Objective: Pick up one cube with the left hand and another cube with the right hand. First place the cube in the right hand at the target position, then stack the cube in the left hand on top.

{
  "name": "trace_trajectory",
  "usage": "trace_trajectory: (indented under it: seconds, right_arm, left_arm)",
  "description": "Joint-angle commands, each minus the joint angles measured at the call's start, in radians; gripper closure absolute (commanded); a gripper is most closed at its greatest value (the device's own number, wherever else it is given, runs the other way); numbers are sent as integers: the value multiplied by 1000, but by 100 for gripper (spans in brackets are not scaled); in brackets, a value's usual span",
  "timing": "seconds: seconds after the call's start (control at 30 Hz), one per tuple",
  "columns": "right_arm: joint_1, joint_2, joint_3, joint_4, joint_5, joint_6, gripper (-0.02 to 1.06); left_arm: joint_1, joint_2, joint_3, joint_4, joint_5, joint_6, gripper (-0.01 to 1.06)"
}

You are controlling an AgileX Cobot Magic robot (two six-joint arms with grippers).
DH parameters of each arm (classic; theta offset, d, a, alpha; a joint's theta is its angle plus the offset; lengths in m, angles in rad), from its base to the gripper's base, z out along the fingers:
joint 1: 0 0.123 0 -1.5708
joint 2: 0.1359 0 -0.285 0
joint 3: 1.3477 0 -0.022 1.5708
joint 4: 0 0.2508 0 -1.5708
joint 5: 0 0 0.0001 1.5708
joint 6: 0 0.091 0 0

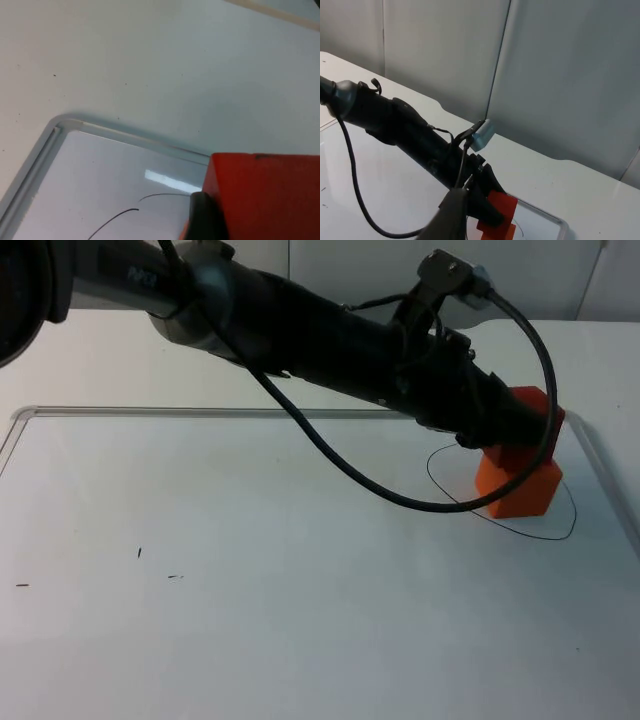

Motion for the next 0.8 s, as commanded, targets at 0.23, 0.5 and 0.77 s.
trace_trajectory:
  seconds: [0.23, 0.5, 0.77]
  right_arm:
    - [3, -1, 5, -7, -13, 2, 0]
    - [3, -1, 5, -28, -13, 2, 0]
    - [3, -1, 5, -28, -13, 2, 0]
  left_arm:
    - [-6, 2, 4, 17, 18, 4, 48]
    - [-36, 2, 4, 19, -30, 24, 48]
    - [-38, 2, 4, 62, -71, 24, 48]
